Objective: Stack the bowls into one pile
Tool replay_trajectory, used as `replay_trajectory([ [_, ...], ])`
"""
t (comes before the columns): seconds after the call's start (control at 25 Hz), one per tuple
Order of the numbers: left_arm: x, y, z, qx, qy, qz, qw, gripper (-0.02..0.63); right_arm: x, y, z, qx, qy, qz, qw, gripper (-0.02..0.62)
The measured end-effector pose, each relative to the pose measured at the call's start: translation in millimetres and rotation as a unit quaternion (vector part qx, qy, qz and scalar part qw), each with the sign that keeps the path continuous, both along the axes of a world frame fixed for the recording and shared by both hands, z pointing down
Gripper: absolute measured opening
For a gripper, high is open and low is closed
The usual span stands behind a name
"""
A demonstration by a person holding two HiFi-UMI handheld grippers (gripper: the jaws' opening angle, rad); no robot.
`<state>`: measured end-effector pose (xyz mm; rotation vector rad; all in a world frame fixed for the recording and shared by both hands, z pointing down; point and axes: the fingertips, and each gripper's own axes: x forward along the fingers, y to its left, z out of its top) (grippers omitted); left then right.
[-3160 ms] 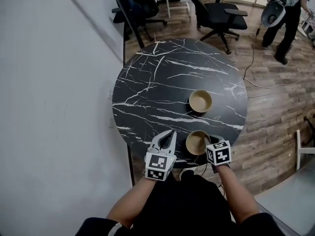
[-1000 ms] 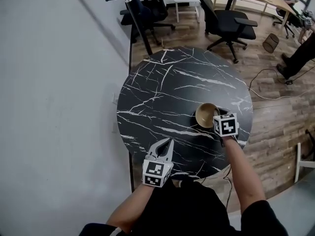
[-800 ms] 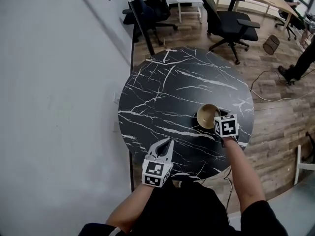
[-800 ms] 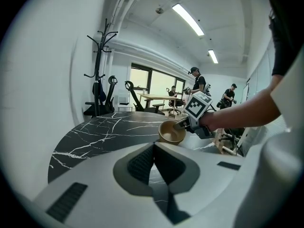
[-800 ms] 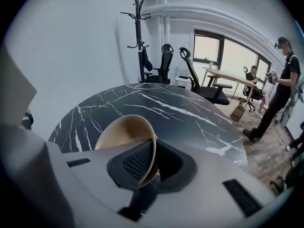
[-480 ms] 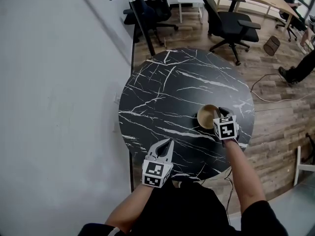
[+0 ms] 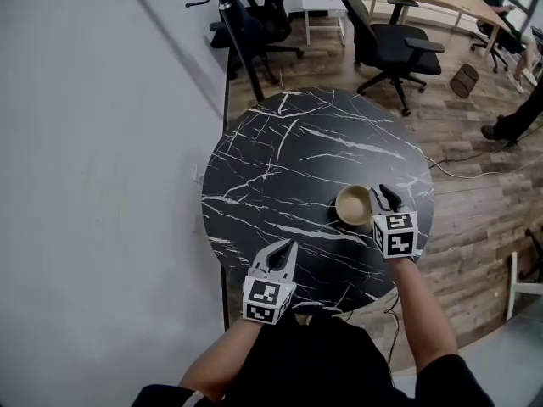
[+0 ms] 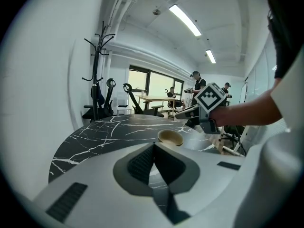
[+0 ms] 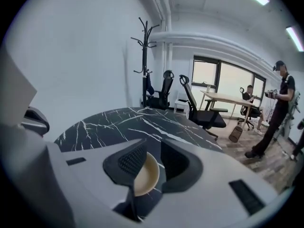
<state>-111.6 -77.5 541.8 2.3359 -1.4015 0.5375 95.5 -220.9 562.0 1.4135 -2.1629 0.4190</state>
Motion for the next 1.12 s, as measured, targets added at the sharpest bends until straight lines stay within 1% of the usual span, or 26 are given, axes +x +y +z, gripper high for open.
replay_trajectory([
  [0.16, 6, -3, -9, 0.013, 0.008, 0.007, 0.9999, 0.014, -7, 16, -49, 0.065, -0.059, -0.009, 0.996, 0.086],
  [0.28, 8, -4, -14, 0.020, 0.011, 0.004, 0.9997, 0.014, -10, 32, -79, 0.113, -0.091, -0.001, 0.989, 0.038],
  [0.36, 6, -6, -22, 0.026, 0.017, -0.007, 0.9995, 0.014, -11, 47, -89, 0.131, -0.105, 0.008, 0.986, 0.011],
  [0.44, 4, -9, -36, 0.037, 0.029, -0.019, 0.9987, 0.014, -13, 60, -99, 0.146, -0.120, 0.008, 0.982, 0.009],
  [0.52, 2, -13, -49, 0.051, 0.035, -0.026, 0.9977, 0.014, -16, 72, -112, 0.164, -0.135, -0.001, 0.977, 0.008],
  [0.6, 0, -15, -58, 0.062, 0.037, -0.030, 0.9969, 0.014, -18, 83, -124, 0.182, -0.140, -0.012, 0.973, 0.008],
  [0.72, -3, -16, -67, 0.075, 0.043, -0.039, 0.9955, 0.014, -19, 95, -135, 0.197, -0.141, -0.017, 0.970, 0.006],
  [0.84, -3, -14, -74, 0.080, 0.045, -0.039, 0.9950, 0.014, -18, 106, -139, 0.199, -0.147, -0.017, 0.969, 0.006],
  [0.96, -5, -10, -84, 0.086, 0.041, -0.037, 0.9948, 0.014, -19, 117, -143, 0.199, -0.150, -0.021, 0.968, 0.006],
  [1.12, -7, -3, -99, 0.102, 0.033, -0.036, 0.9935, 0.014, -22, 128, -151, 0.212, -0.147, -0.031, 0.966, 0.005],
])
